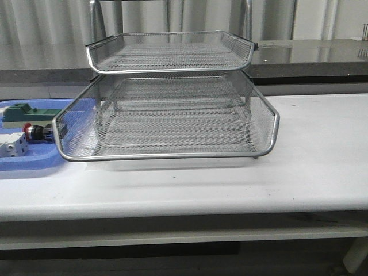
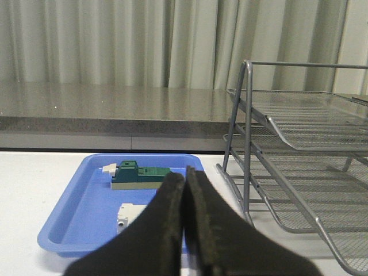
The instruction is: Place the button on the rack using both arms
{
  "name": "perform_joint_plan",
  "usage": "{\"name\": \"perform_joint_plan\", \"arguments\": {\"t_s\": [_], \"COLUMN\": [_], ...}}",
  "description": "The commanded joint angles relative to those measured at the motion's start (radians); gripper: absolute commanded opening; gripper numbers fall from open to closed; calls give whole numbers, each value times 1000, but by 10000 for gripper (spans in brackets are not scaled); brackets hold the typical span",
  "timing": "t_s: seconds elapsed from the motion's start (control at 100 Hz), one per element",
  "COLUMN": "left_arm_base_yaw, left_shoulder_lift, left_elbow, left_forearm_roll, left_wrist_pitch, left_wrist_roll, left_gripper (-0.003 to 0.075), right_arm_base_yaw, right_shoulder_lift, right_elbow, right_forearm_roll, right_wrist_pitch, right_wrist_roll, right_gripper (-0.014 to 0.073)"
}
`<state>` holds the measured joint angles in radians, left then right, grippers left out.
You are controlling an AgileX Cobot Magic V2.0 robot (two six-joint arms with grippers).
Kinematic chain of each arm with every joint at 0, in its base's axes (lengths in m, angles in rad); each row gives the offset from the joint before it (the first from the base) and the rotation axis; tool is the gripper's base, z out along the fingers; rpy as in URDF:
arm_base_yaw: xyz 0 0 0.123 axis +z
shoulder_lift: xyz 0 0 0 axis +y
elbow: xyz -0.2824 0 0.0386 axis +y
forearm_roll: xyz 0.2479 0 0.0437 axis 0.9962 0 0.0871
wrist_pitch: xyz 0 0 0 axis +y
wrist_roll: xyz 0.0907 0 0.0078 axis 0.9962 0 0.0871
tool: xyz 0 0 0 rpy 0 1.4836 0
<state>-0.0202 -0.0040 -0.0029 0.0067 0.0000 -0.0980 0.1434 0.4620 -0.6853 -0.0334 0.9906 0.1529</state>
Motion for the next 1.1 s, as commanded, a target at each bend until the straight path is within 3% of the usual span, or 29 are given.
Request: {"name": "perform_joint_plan", "arguments": {"t_s": [0.0, 0.21, 0.71, 1.09], "left_arm_base_yaw": [2, 2, 2, 2], "left_shoulder_lift": [14, 238, 1016, 1347], "left_elbow": [-46, -205, -810, -1121], "left_forearm_roll": [-32, -32, 42, 49], "left_wrist_pitch": [-38, 45, 446, 613], "left_wrist_roll": [-9, -9, 2, 209], "left_gripper": [-20, -20, -20, -20], "right_arm_base_yaw": [0, 0, 0, 0], "right_shoulder_lift": [3, 3, 3, 3], "right_elbow": [-33, -33, -33, -33], "right_forearm_roll": [-15, -15, -15, -15], "right_wrist_pitch": [-57, -57, -57, -57], "right_wrist_roll": [-2, -2, -2, -2], "right_gripper": [-70, -70, -70, -70]}}
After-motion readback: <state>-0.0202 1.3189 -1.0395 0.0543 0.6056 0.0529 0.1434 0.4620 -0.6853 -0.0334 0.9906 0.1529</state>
